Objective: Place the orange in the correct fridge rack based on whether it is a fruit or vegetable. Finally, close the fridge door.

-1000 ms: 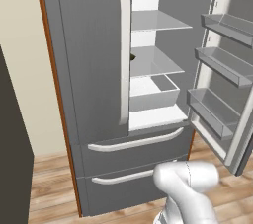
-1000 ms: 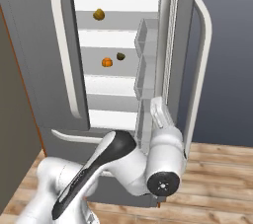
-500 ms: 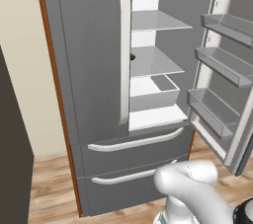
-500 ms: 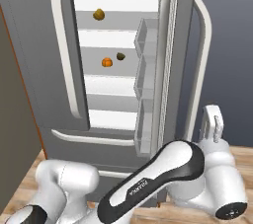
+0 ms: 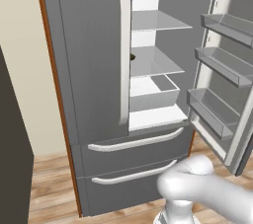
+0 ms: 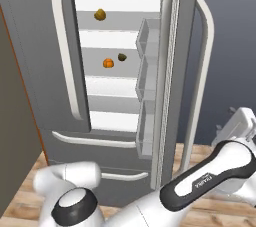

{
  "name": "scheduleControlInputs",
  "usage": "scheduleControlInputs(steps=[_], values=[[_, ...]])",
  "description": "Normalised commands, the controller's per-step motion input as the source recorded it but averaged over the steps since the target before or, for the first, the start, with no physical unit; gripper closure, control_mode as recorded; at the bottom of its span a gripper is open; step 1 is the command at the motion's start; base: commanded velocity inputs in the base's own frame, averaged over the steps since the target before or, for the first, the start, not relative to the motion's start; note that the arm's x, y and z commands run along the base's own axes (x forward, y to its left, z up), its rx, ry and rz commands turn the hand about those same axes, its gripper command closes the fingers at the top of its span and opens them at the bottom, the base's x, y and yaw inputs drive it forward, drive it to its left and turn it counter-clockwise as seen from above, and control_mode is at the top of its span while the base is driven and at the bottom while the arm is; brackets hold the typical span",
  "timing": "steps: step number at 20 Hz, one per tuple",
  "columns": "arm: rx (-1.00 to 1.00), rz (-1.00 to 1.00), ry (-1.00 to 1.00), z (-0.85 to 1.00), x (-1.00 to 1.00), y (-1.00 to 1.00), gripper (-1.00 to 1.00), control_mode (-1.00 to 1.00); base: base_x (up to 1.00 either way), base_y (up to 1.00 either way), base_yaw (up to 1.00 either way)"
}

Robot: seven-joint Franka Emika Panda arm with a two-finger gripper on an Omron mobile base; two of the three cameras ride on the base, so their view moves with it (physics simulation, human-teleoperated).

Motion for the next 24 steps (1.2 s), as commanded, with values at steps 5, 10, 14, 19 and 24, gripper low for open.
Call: scheduleControlInputs(steps=[5, 10, 14, 19, 24], values=[[0.14, 0.31, 0.0, -0.34, 0.92, -0.19, -1.0, -1.0, 0.0, 0.0, 0.0], [0.09, 0.36, -0.01, -0.14, 0.54, 0.07, -1.0, -1.0, 0.0, 0.0, 0.0], [-0.02, 0.3, 0.0, 0.0, 0.07, 0.68, -1.0, -1.0, 0.0, 0.0, 0.0], [-0.11, 0.24, -0.01, 0.0, -0.04, 0.94, -1.0, -1.0, 0.0, 0.0, 0.0], [-0.09, 0.2, -0.03, 0.0, -0.02, 1.0, -1.0, -1.0, 0.0, 0.0, 0.0]])
